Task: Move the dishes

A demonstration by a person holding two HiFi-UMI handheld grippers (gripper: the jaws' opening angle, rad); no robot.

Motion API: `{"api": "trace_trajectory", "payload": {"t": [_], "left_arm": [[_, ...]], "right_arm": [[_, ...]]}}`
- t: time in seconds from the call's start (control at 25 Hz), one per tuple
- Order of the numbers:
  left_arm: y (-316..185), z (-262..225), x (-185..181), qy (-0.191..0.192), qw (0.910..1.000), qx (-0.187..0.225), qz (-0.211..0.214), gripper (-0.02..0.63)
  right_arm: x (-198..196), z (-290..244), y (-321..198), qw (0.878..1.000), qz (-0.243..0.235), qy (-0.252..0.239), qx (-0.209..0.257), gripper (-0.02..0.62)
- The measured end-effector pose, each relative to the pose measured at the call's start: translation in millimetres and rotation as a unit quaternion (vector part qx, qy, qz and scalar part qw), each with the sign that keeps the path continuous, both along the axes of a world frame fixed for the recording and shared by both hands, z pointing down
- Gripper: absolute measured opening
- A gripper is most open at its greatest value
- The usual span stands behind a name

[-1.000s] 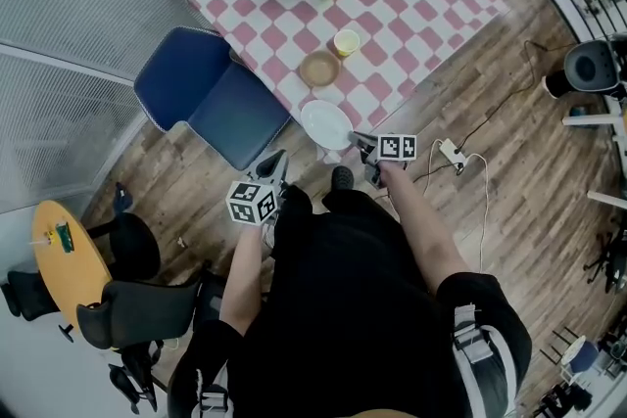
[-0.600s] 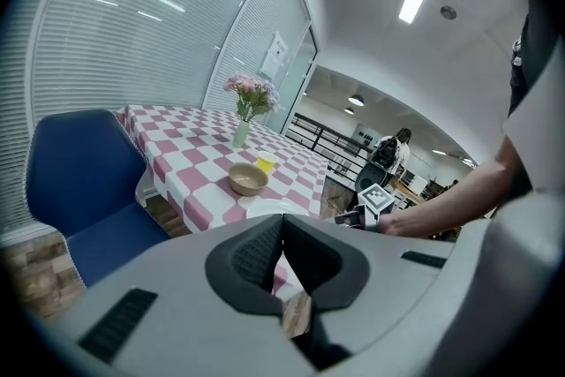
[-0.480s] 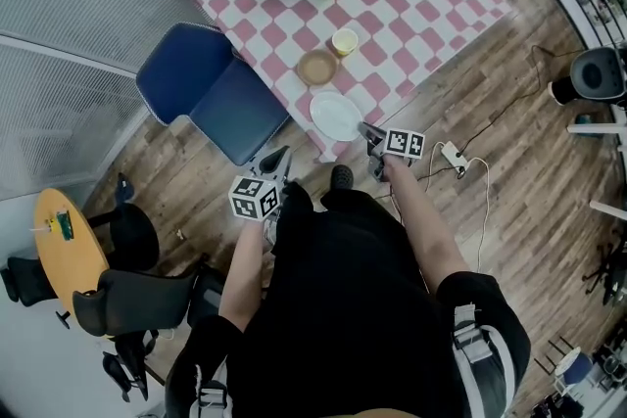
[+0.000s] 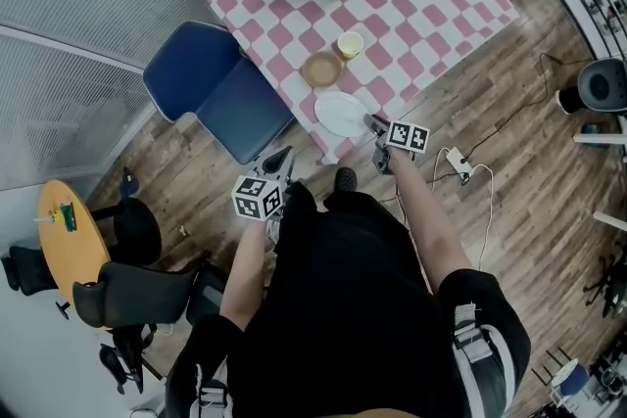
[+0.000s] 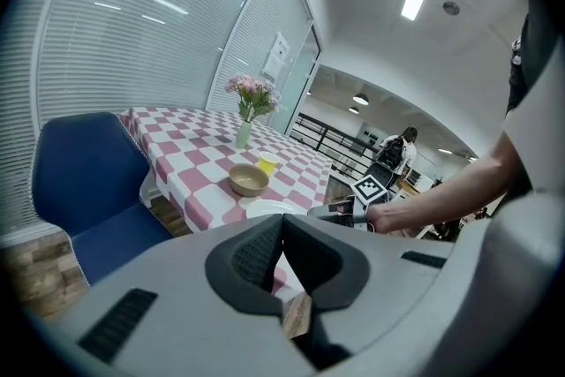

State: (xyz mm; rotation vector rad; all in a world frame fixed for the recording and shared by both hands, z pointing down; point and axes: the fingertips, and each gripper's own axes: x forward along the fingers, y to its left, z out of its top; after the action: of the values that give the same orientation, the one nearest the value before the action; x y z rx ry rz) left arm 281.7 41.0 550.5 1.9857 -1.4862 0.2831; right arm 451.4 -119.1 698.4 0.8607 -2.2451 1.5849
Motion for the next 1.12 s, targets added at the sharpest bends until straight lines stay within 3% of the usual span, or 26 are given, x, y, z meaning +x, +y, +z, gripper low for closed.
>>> {"api": "trace_trajectory", "payload": {"t": [0.24,0.36,0.52,0.64,0.8,0.92,1.12], "left_arm": [[-5,-5,7,-0.005,1.0,0.003,0.002,0.021],[-10,-9,13,-0.006,0.9999,0.007,0.009,0.021],[-18,-13,26,-0.008,0.9997,0.011,0.021,0.021],[-25,-18,35,-0.007,0.9993,0.018,0.032,0.021],[-33,-21,38,-0.009,0.9989,0.022,0.039,0.021],[-39,-23,41,-0.01,0.9987,0.026,0.043,0.021],[-45,-30,47,-0.005,0.9982,0.034,0.049,0.021]], "right_arm": [[18,-5,-9,1.0,0.003,0.017,0.026,0.178],[32,-9,-5,0.993,-0.04,0.065,0.086,0.155],[47,-14,8,0.965,-0.135,0.142,0.175,0.129],[55,-31,12,0.943,-0.166,0.173,0.231,0.017],[54,-58,18,0.904,-0.211,0.217,0.301,0.015],[49,-82,24,0.893,-0.228,0.212,0.327,0.015],[46,-110,27,0.886,-0.227,0.202,0.351,0.015]]}}
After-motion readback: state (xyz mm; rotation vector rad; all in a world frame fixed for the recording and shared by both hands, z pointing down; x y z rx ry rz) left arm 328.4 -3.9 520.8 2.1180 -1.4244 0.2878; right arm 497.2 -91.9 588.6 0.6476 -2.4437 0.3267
